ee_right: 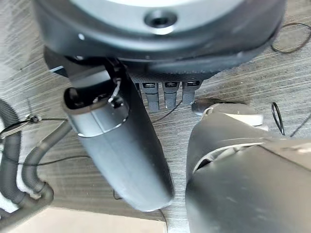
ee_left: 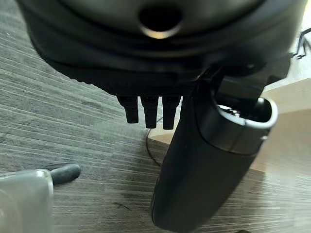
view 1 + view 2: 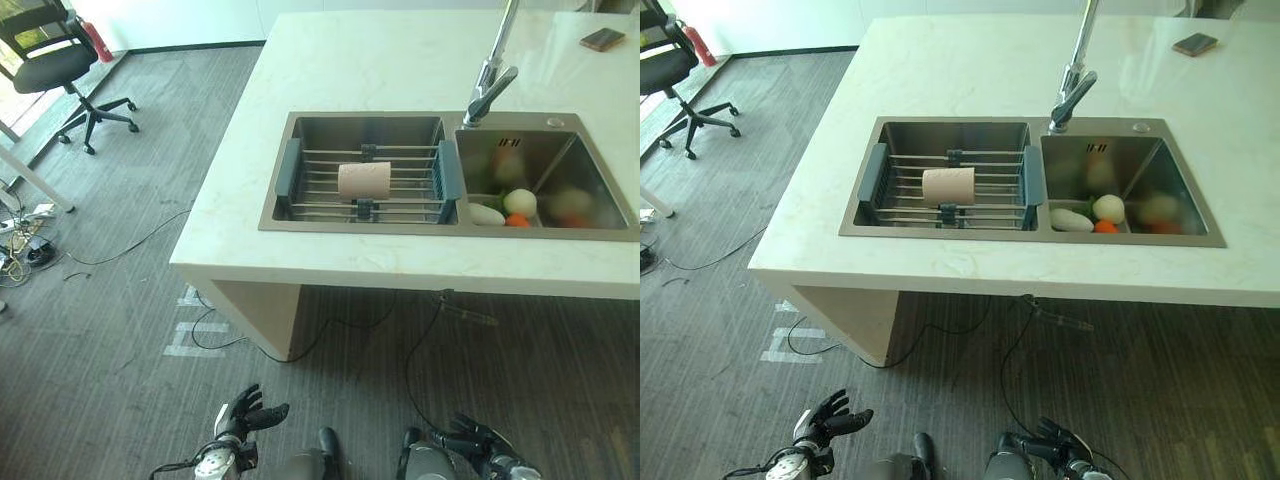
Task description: Place the dishes in the dishwasher.
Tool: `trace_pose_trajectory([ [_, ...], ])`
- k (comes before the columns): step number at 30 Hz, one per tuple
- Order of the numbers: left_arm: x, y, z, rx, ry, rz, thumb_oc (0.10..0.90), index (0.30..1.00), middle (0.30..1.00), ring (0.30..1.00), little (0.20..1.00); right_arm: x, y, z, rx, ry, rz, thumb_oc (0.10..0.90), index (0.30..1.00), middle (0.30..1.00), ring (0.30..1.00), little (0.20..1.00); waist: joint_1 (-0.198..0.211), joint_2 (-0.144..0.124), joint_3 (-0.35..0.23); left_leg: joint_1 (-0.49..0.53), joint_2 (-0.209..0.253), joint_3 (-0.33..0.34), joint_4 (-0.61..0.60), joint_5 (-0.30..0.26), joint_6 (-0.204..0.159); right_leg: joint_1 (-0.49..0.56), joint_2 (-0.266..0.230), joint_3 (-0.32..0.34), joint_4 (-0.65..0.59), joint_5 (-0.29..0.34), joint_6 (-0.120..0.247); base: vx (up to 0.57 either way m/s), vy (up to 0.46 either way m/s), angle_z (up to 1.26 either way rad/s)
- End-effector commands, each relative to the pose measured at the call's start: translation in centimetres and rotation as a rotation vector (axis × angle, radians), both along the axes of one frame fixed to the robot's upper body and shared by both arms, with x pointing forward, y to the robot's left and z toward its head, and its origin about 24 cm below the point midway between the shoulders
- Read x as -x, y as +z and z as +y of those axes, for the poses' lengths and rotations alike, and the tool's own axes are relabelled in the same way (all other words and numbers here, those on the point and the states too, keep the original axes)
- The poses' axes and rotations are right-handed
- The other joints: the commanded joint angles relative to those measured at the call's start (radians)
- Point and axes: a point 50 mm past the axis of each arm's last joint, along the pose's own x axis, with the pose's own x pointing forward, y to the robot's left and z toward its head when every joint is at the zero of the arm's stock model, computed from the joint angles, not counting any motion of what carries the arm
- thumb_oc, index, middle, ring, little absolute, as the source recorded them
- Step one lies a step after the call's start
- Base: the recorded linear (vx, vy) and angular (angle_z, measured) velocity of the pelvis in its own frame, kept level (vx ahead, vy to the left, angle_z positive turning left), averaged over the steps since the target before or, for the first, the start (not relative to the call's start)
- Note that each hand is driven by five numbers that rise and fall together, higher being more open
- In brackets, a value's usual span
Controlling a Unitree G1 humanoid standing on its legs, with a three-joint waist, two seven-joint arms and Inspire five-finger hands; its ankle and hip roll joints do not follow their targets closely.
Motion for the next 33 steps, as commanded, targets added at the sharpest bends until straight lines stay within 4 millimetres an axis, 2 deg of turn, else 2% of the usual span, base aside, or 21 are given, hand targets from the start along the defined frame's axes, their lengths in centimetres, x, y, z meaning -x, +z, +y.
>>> trace_pose_trajectory([
  [1, -7.8, 8.4, 3.0, -0.208, 0.058, -0.483, 0.8, 0.9, 0.9, 0.9, 0.9, -4.2, 3.0, -2.1, 0.135, 0.056, -0.196, 0.8, 0.9, 0.9, 0.9, 0.9, 0.003, 0.022, 0.083, 0.022, 0.009, -0.02, 0.064, -0.172, -0.04, 0.042, 0.112, 0.021, 0.005, -0.177, -0.036, -0.02, 0.057, 0.16],
  [2, -8.0, 8.9, 3.3, -0.22, 0.065, -0.504, 0.8, 0.9, 0.9, 0.9, 0.9, -4.2, 3.0, -2.2, 0.138, 0.058, -0.197, 0.8, 0.9, 0.9, 0.9, 0.9, 0.003, 0.024, 0.084, 0.02, 0.009, -0.02, 0.064, -0.171, -0.04, 0.041, 0.112, 0.022, 0.005, -0.177, -0.036, -0.05, 0.064, 0.12],
  [4, -9.4, 12.9, 5.5, -0.265, 0.145, -0.651, 0.8, 0.9, 0.9, 0.9, 0.9, -4.1, 3.1, -2.7, 0.149, 0.035, -0.193, 0.8, 0.9, 0.9, 0.9, 0.9, 0.009, 0.034, 0.091, 0.009, 0.004, -0.025, 0.064, -0.167, -0.036, 0.031, 0.109, 0.027, 0.005, -0.177, -0.036, -0.06, -0.006, 0.04],
  [6, -9.4, 16.1, 7.9, -0.328, 0.225, -0.757, 0.8, 0.9, 0.9, 0.9, 0.9, -3.0, 2.5, -2.7, 0.144, -0.016, -0.159, 0.8, 0.9, 0.9, 0.9, 0.9, 0.027, 0.041, 0.083, 0.011, -0.004, -0.036, 0.064, -0.169, -0.035, 0.04, 0.103, 0.022, 0.005, -0.183, -0.034, 0.0, -0.056, -0.05],
  [8, -9.0, 17.4, 9.2, -0.369, 0.275, -0.794, 0.8, 0.9, 0.9, 0.9, 0.9, -2.5, 2.2, -2.7, 0.142, -0.037, -0.145, 0.8, 0.9, 0.9, 0.9, 0.9, 0.034, 0.045, 0.076, 0.013, -0.006, -0.039, 0.064, -0.169, -0.037, 0.046, 0.1, 0.018, 0.005, -0.188, -0.033, 0.01, -0.033, 0.12],
  [10, -8.3, 18.6, 10.7, -0.424, 0.323, -0.824, 0.8, 0.9, 0.9, 0.9, 0.9, -2.1, 2.1, -2.8, 0.14, -0.057, -0.137, 0.8, 0.9, 0.9, 0.9, 0.9, 0.039, 0.051, 0.069, 0.014, -0.007, -0.042, 0.064, -0.17, -0.038, 0.049, 0.097, 0.016, 0.005, -0.192, -0.035, 0.01, -0.014, 0.09],
  [11, -6.8, 20.9, 13.1, -0.536, 0.402, -0.904, 0.8, 0.9, 0.9, 0.9, 0.9, -1.6, 1.9, -2.8, 0.134, -0.08, -0.125, 0.8, 0.9, 0.9, 0.9, 0.9, 0.044, 0.056, 0.064, 0.015, -0.006, -0.042, 0.064, -0.169, -0.041, 0.053, 0.095, 0.013, 0.005, -0.198, -0.035, 0.02, -0.018, 0.14],
  [13, -5.9, 22.3, 14.5, -0.592, 0.431, -0.957, 0.8, 0.9, 0.9, 0.9, 0.9, -1.2, 1.8, -2.8, 0.138, -0.08, -0.118, 0.8, 0.9, 0.9, 0.9, 0.9, 0.043, 0.058, 0.063, 0.014, -0.004, -0.039, 0.064, -0.168, -0.043, 0.052, 0.095, 0.014, 0.005, -0.199, -0.036, 0.01, -0.008, 0.04],
  [14, -4.9, 24.9, 16.0, -0.665, 0.431, -1.05, 0.8, 0.9, 0.9, 0.9, 0.9, -0.7, 1.7, -3.0, 0.141, -0.098, -0.109, 0.8, 0.9, 0.9, 0.9, 0.9, 0.044, 0.064, 0.064, 0.01, -0.001, -0.037, 0.064, -0.164, -0.046, 0.049, 0.095, 0.016, 0.005, -0.2, -0.037, 0.0, 0.0, 0.0],
  [16, -4.3, 28.9, 16.9, -0.747, 0.371, -1.175, 0.8, 0.9, 0.9, 0.9, 0.9, -0.4, 1.7, -3.3, 0.139, -0.12, -0.105, 0.8, 0.9, 0.9, 0.9, 0.9, 0.045, 0.069, 0.068, 0.002, 0.003, -0.035, 0.064, -0.161, -0.049, 0.042, 0.094, 0.018, 0.005, -0.199, -0.038, 0.0, 0.0, 0.0],
  [18, -4.7, 32.9, 16.5, -0.812, 0.264, -1.282, 0.8, 0.9, 0.9, 0.9, 0.9, -0.3, 1.8, -3.6, 0.145, -0.12, -0.107, 0.8, 0.9, 0.9, 0.9, 0.9, 0.042, 0.078, 0.072, -0.008, 0.003, -0.031, 0.064, -0.158, -0.052, 0.031, 0.096, 0.022, 0.005, -0.198, -0.038, 0.0, 0.0, 0.0],
  [19, -5.6, 36.3, 15.3, -0.843, 0.129, -1.356, 0.8, 0.9, 0.9, 0.9, 0.9, -0.4, 1.9, -3.9, 0.146, -0.128, -0.108, 0.8, 0.9, 0.9, 0.9, 0.9, 0.036, 0.084, 0.075, -0.014, 0.004, -0.024, 0.064, -0.156, -0.055, 0.022, 0.096, 0.026, 0.005, -0.195, -0.034, 0.0, 0.0, 0.0],
  [23, -7.4, 39.9, 12.7, -0.848, -0.086, -1.391, 0.8, 0.9, 0.9, 0.9, 0.9, -0.4, 1.9, -4.0, 0.14, -0.131, -0.093, 0.8, 0.9, 0.9, 0.9, 0.9, 0.019, 0.088, 0.076, -0.015, 0.007, -0.009, 0.064, -0.157, -0.058, 0.014, 0.098, 0.035, 0.005, -0.189, -0.026, 0.05, -0.027, -0.11],
  [24, -8.6, 41.5, 10.8, -0.868, -0.176, -1.396, 0.8, 0.9, 0.9, 0.9, 0.9, -0.4, 1.9, -4.1, 0.14, -0.123, -0.082, 0.8, 0.9, 0.9, 0.9, 0.9, -0.001, 0.09, 0.081, -0.018, 0.008, 0.001, 0.064, -0.157, -0.057, 0.003, 0.101, 0.046, 0.005, -0.182, -0.022, 0.04, -0.017, -0.33],
  [29, -10.6, 43.1, 7.7, -0.842, -0.353, -1.387, 0.8, 0.9, 0.9, 0.9, 0.9, -0.1, 1.9, -4.4, 0.134, -0.137, -0.072, 0.8, 0.9, 0.9, 0.9, 0.9, -0.034, 0.091, 0.1, -0.017, 0.01, 0.023, 0.064, -0.159, -0.053, -0.011, 0.107, 0.07, 0.005, -0.169, -0.014, 0.02, -0.008, -0.34],
  [33, -12.8, 44.1, 3.9, -0.877, -0.528, -1.344, 0.8, 0.9, 0.9, 0.9, 0.9, 0.1, 1.8, -4.3, 0.131, -0.12, -0.059, 0.8, 0.9, 0.9, 0.9, 0.9, -0.08, 0.083, 0.124, -0.023, 0.015, 0.052, 0.064, -0.16, -0.047, -0.037, 0.116, 0.095, 0.005, -0.15, -0.008, -0.01, -0.023, -0.14],
])
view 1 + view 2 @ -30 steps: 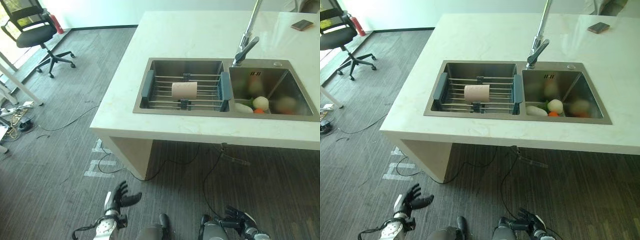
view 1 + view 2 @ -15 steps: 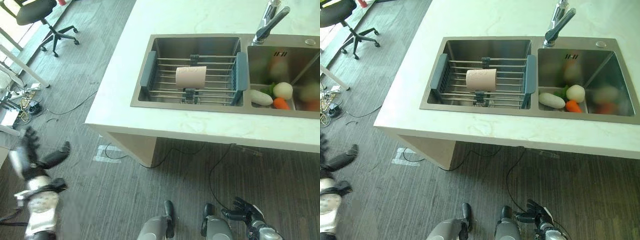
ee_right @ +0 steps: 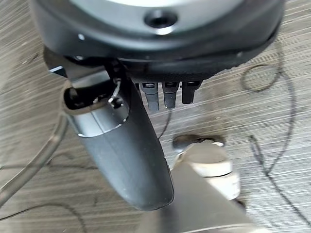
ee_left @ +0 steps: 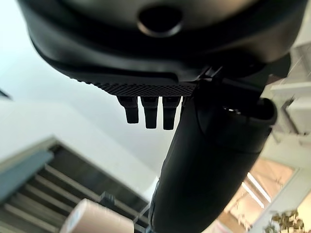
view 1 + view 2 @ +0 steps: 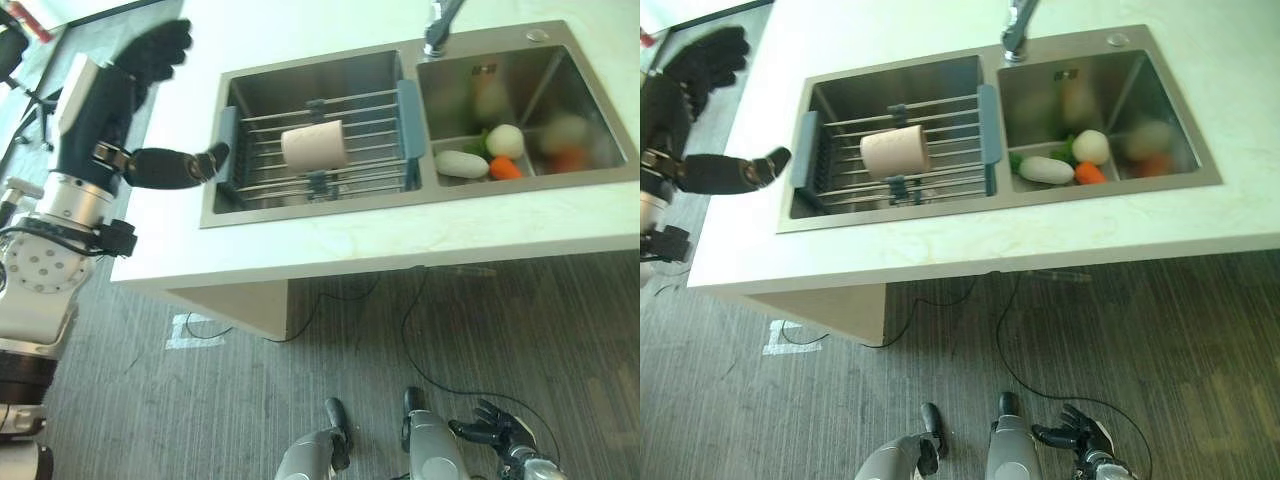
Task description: Place the dishes in the dishwasher.
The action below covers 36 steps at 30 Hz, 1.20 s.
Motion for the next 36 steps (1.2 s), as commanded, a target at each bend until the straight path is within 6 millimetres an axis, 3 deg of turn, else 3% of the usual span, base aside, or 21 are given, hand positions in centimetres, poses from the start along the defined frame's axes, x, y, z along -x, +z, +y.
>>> trace_pose_trajectory([
  [1, 0.4, 5.0, 0.0, -0.02, 0.032, -0.171, 0.8, 0.9, 0.9, 0.9, 0.9, 0.1, 0.6, -1.3, 0.011, -0.022, -0.031, 0.8, 0.9, 0.9, 0.9, 0.9, -0.002, -0.006, 0.0, -0.013, -0.037, 0.009, 0.131, -0.206, 0.014, 0.046, 0.02, -0.008, -0.002, -0.14, 0.036, -0.05, -0.032, -0.11],
  [5, -1.4, 6.0, -2.7, -0.08, 0.041, -0.17, 0.8, 0.9, 0.9, 0.9, 0.9, -0.6, 1.1, -1.4, -0.011, -0.031, -0.074, 0.8, 0.9, 0.9, 0.9, 0.9, -0.036, -0.004, 0.029, -0.029, -0.036, 0.025, 0.131, -0.204, 0.017, 0.016, 0.026, 0.016, -0.002, -0.124, 0.039, -0.04, -0.01, -0.21],
  [8, -2.0, 6.7, -3.4, -0.142, 0.103, -0.194, 0.8, 0.9, 0.9, 0.9, 0.9, -1.7, 1.6, -1.2, -0.017, -0.009, -0.117, 0.8, 0.9, 0.9, 0.9, 0.9, -0.056, 0.001, 0.05, -0.042, -0.038, 0.034, 0.131, -0.201, 0.018, -0.006, 0.028, 0.032, -0.002, -0.115, 0.043, -0.04, 0.025, -0.23],
  [13, -2.5, 7.5, -2.7, -0.183, 0.196, -0.239, 0.8, 0.9, 0.9, 0.9, 0.9, -2.8, 2.3, -1.1, -0.014, 0.008, -0.164, 0.8, 0.9, 0.9, 0.9, 0.9, -0.069, 0.013, 0.079, -0.06, -0.041, 0.044, 0.131, -0.194, 0.017, -0.028, 0.027, 0.042, -0.002, -0.108, 0.044, -0.05, 0.019, -0.17],
  [15, -2.2, 8.3, -1.7, -0.19, 0.289, -0.333, 0.8, 0.9, 0.9, 0.9, 0.9, -3.2, 2.7, -1.2, -0.006, 0.006, -0.177, 0.8, 0.9, 0.9, 0.9, 0.9, -0.071, 0.023, 0.095, -0.071, -0.042, 0.049, 0.131, -0.188, 0.014, -0.04, 0.023, 0.04, -0.002, -0.103, 0.045, -0.06, 0.021, 0.01],
  [22, -0.2, 10.4, 0.1, -0.071, 0.331, -0.543, 0.8, 0.9, 0.9, 0.9, 0.9, -3.5, 2.9, -1.3, -0.001, -0.001, -0.176, 0.8, 0.9, 0.9, 0.9, 0.9, -0.061, 0.03, 0.122, -0.092, -0.042, 0.049, 0.131, -0.179, 0.009, -0.06, 0.017, 0.033, -0.002, -0.096, 0.044, -0.04, -0.004, -0.01],
  [29, 0.9, 11.1, 0.2, -0.014, 0.271, -0.596, 0.8, 0.9, 0.9, 0.9, 0.9, -3.6, 2.9, -1.3, 0.0, 0.016, -0.167, 0.8, 0.9, 0.9, 0.9, 0.9, -0.058, 0.026, 0.133, -0.094, -0.035, 0.054, 0.131, -0.173, 0.005, -0.06, 0.013, 0.025, -0.002, -0.095, 0.045, -0.01, -0.005, -0.02],
  [36, 0.1, 11.3, 1.1, -0.129, 0.44, -0.563, 0.8, 0.9, 0.9, 0.9, 0.9, -4.0, 3.4, -1.5, -0.003, 0.036, -0.194, 0.8, 0.9, 0.9, 0.9, 0.9, -0.067, 0.036, 0.141, -0.099, -0.032, 0.054, 0.131, -0.163, 0.001, -0.065, 0.011, 0.026, -0.002, -0.089, 0.044, 0.02, 0.015, 0.0],
])
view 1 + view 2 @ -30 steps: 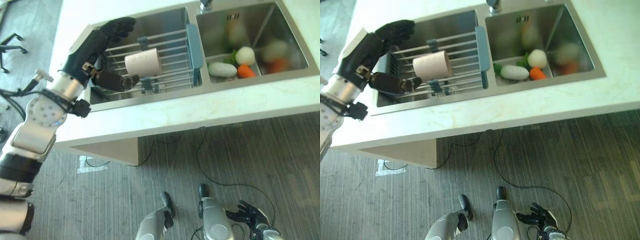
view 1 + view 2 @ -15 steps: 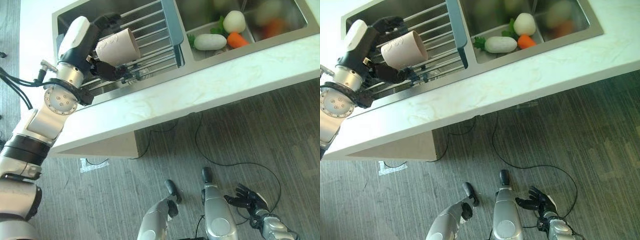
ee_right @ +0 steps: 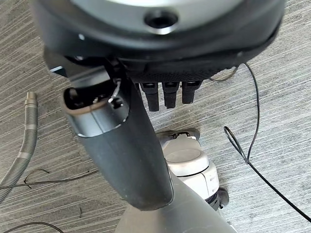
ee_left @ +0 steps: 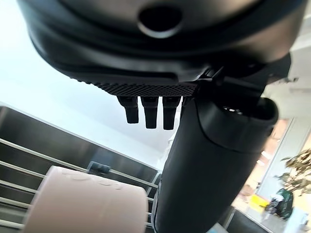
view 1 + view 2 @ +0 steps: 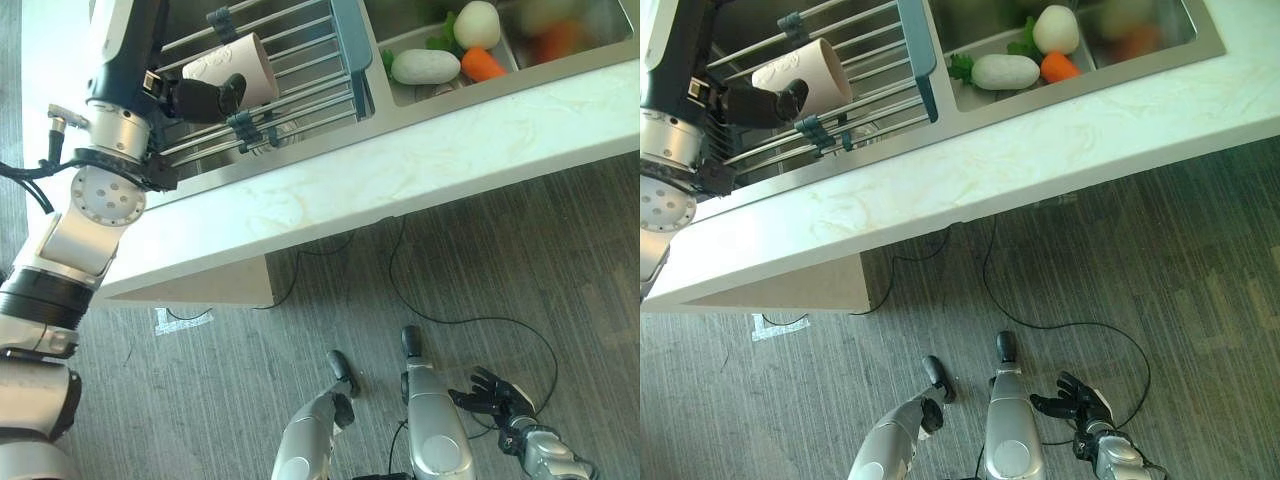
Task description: Place the dishes in the dishwasher.
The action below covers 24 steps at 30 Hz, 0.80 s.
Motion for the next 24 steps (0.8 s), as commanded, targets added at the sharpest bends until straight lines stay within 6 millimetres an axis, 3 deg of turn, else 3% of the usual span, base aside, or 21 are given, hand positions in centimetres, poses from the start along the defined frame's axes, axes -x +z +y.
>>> trace_pose_trajectory([
  [1, 3.2, 7.4, 2.7, -0.059, 0.188, -0.285, 0.8, 0.9, 0.9, 0.9, 0.9, 0.7, 0.6, -1.3, 0.01, -0.017, -0.028, 0.8, 0.9, 0.9, 0.9, 0.9, -0.009, 0.005, -0.03, -0.056, -0.028, -0.043, 0.151, -0.179, -0.014, 0.012, 0.001, -0.066, 0.051, -0.174, 0.035, 0.03, 0.014, 0.0],
  [12, 3.2, 8.9, 3.3, -0.224, 0.359, -0.337, 0.8, 0.9, 0.9, 0.9, 0.9, 0.6, 1.1, -2.0, 0.02, -0.017, -0.039, 0.8, 0.9, 0.9, 0.9, 0.9, -0.021, 0.011, 0.002, -0.073, -0.029, -0.048, 0.151, -0.165, -0.013, -0.008, 0.003, -0.051, 0.051, -0.159, 0.036, 0.04, 0.02, -0.02],
  [19, 3.3, 9.8, 3.1, -0.22, 0.359, -0.359, 0.8, 0.9, 0.9, 0.9, 0.9, 0.0, 1.7, -2.0, 0.017, 0.003, -0.064, 0.8, 0.9, 0.9, 0.9, 0.9, -0.017, 0.008, 0.002, -0.114, -0.031, -0.056, 0.151, -0.153, -0.01, -0.05, 0.004, -0.044, 0.051, -0.147, 0.035, 0.03, 0.017, 0.0],
  [24, 2.7, 9.4, 2.7, -0.213, 0.317, -0.282, 0.8, 0.9, 0.9, 0.9, 0.9, -0.3, 1.9, -1.7, 0.018, 0.015, -0.084, 0.8, 0.9, 0.9, 0.9, 0.9, -0.014, 0.009, 0.002, -0.139, -0.027, -0.055, 0.151, -0.143, -0.01, -0.073, 0.002, -0.045, 0.051, -0.141, 0.036, 0.02, 0.012, 0.0],
])
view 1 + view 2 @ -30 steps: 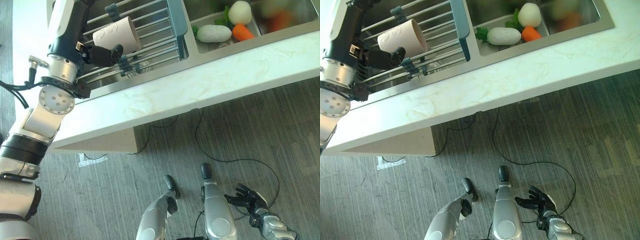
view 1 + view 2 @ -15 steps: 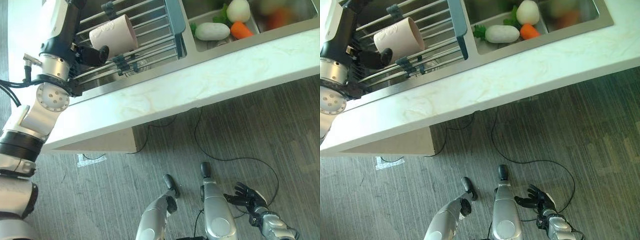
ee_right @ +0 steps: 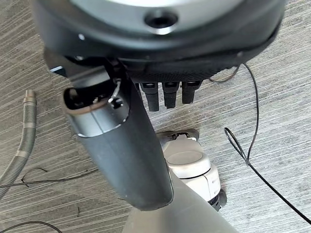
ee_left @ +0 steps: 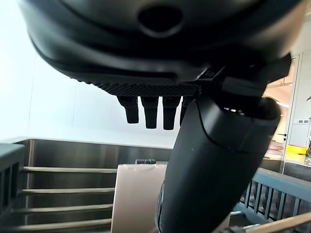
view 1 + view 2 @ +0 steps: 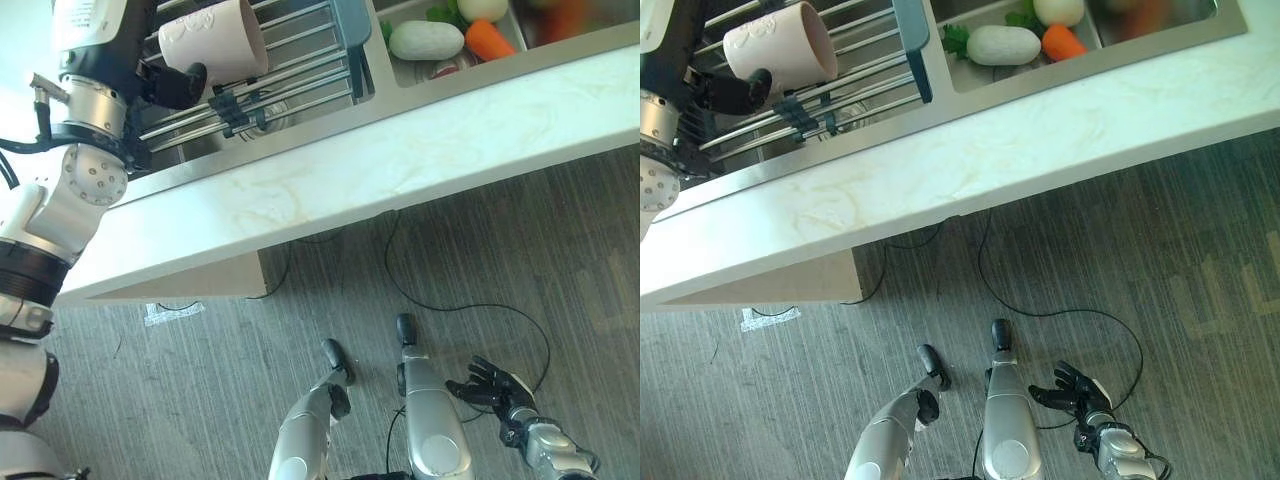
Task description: Place the dishes in the dishwasher.
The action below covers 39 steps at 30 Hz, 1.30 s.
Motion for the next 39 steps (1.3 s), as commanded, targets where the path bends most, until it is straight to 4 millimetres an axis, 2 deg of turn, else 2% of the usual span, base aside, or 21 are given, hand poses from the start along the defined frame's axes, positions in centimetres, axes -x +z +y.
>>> trace_pose_trajectory([
  [1, 3.5, 7.7, 1.4, 0.021, 0.038, -0.243, 0.8, 0.9, 0.9, 0.9, 0.9, 0.6, 1.0, -1.6, 0.024, -0.021, -0.039, 0.8, 0.9, 0.9, 0.9, 0.9, -0.014, 0.023, -0.007, -0.068, -0.025, -0.061, 0.147, -0.145, -0.013, 0.001, 0.002, -0.055, 0.05, -0.147, 0.035, 0.0, 0.0, 0.0],
  [4, 3.0, 7.6, 1.1, 0.027, 0.014, -0.155, 0.8, 0.9, 0.9, 0.9, 0.9, 0.5, 1.3, -1.7, 0.023, -0.017, -0.05, 0.8, 0.9, 0.9, 0.9, 0.9, -0.014, 0.025, -0.007, -0.079, -0.024, -0.06, 0.147, -0.141, -0.012, -0.01, 0.0, -0.057, 0.05, -0.142, 0.036, 0.01, 0.007, 0.01],
  [9, 1.2, 5.9, 0.4, 0.072, -0.079, 0.156, 0.8, 0.9, 0.9, 0.9, 0.9, 0.3, 1.5, -1.7, 0.028, -0.014, -0.06, 0.8, 0.9, 0.9, 0.9, 0.9, -0.014, 0.029, -0.007, -0.101, -0.025, -0.056, 0.147, -0.131, -0.009, -0.032, -0.003, -0.056, 0.05, -0.134, 0.039, 0.01, 0.011, 0.0],
  [13, 0.6, 5.0, 0.2, 0.081, -0.103, 0.269, 0.8, 0.9, 0.9, 0.9, 0.9, 0.6, 1.5, -2.0, 0.036, -0.017, -0.059, 0.8, 0.9, 0.9, 0.9, 0.9, -0.014, 0.039, -0.007, -0.105, -0.028, -0.055, 0.147, -0.128, -0.009, -0.037, -0.007, -0.057, 0.05, -0.129, 0.041, 0.02, 0.024, 0.02],
  [22, 0.3, 5.0, -0.4, 0.045, -0.096, 0.284, 0.8, 0.9, 0.9, 0.9, 0.9, 0.5, 1.7, -2.1, 0.046, -0.03, -0.075, 0.8, 0.9, 0.9, 0.9, 0.9, -0.017, 0.058, -0.007, -0.113, -0.034, -0.05, 0.147, -0.124, -0.007, -0.048, -0.013, -0.054, 0.05, -0.125, 0.041, 0.01, 0.011, 0.0],
  [29, 0.4, 5.0, 0.8, 0.04, -0.032, 0.267, 0.8, 0.9, 0.9, 0.9, 0.9, 0.5, 1.9, -2.1, 0.044, -0.036, -0.086, 0.8, 0.9, 0.9, 0.9, 0.9, -0.017, 0.061, -0.007, -0.14, -0.035, -0.051, 0.147, -0.116, -0.006, -0.078, -0.011, -0.046, 0.05, -0.117, 0.04, 0.0, 0.0, 0.0],
  [34, 0.2, 4.8, 0.7, 0.03, -0.034, 0.244, 0.8, 0.9, 0.9, 0.9, 0.9, 0.8, 1.9, -2.1, 0.03, -0.034, -0.091, 0.8, 0.9, 0.9, 0.9, 0.9, -0.02, 0.057, -0.007, -0.146, -0.04, -0.061, 0.147, -0.126, -0.012, -0.082, -0.013, -0.038, 0.05, -0.133, 0.049, 0.05, -0.001, 0.0],
  [39, 0.1, 4.7, 0.5, 0.06, -0.064, 0.241, 0.8, 0.9, 0.9, 0.9, 0.9, 0.9, 2.5, -2.7, 0.047, -0.056, -0.123, 0.8, 0.9, 0.9, 0.9, 0.9, -0.025, 0.078, -0.007, -0.194, -0.04, -0.059, 0.147, -0.111, -0.017, -0.136, -0.014, -0.019, 0.05, -0.121, 0.048, 0.01, 0.028, -0.04],
])
